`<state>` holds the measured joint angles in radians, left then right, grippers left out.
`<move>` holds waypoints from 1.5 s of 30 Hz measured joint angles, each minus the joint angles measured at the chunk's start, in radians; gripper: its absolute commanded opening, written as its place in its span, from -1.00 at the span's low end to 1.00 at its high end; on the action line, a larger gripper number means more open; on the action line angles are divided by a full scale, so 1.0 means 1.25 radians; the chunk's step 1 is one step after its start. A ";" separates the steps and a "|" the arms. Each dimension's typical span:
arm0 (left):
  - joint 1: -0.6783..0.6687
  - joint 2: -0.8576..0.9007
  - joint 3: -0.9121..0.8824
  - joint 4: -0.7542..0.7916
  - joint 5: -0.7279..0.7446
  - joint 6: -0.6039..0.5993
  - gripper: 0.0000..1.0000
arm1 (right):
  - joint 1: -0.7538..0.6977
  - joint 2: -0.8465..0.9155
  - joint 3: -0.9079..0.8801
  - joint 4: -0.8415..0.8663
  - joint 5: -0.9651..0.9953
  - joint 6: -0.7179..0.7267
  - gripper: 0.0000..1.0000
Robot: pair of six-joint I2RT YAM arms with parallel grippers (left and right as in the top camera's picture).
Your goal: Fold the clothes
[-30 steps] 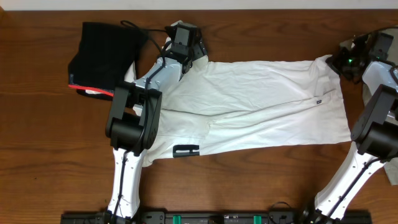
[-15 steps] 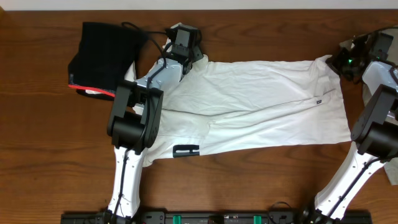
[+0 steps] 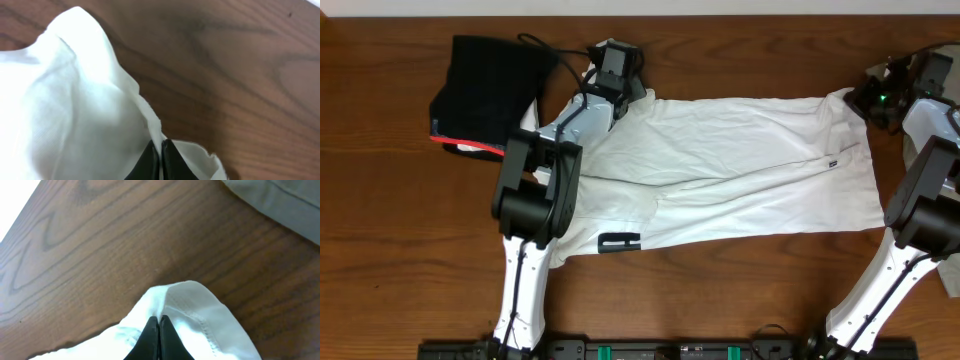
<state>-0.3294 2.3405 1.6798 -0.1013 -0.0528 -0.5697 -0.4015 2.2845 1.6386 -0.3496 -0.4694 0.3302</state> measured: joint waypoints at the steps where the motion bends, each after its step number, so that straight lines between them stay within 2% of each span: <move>1: 0.000 -0.009 0.000 -0.008 0.000 0.006 -0.88 | 0.000 0.000 0.000 0.001 -0.007 -0.001 -0.98; 12: 0.000 -0.150 0.000 -0.110 0.000 0.075 -0.88 | 0.000 0.000 0.000 -0.011 -0.084 -0.020 -0.98; 16: 0.000 -0.179 0.001 -0.169 0.000 0.085 -0.88 | 0.000 -0.002 0.000 -0.054 -0.103 -0.044 -0.97; 22: 0.000 -0.208 0.000 -0.296 0.000 0.092 -0.88 | -0.004 -0.042 -0.005 -0.161 -0.112 -0.111 -0.98; 32: 0.000 -0.309 0.000 -0.511 -0.003 0.125 -0.88 | -0.048 -0.191 -0.005 -0.353 -0.117 -0.209 -0.98; 40: 0.000 -0.326 0.001 -0.686 -0.003 0.124 -0.88 | -0.065 -0.255 -0.005 -0.535 -0.112 -0.258 -0.97; 45: 0.000 -0.333 0.001 -0.801 -0.003 0.096 -0.88 | -0.065 -0.273 -0.005 -0.651 -0.051 -0.273 -0.98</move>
<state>-0.3294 1.9244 1.6806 -1.1030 -0.0566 -0.4496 -0.4831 1.9430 1.6321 -1.1633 -0.5335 -0.0116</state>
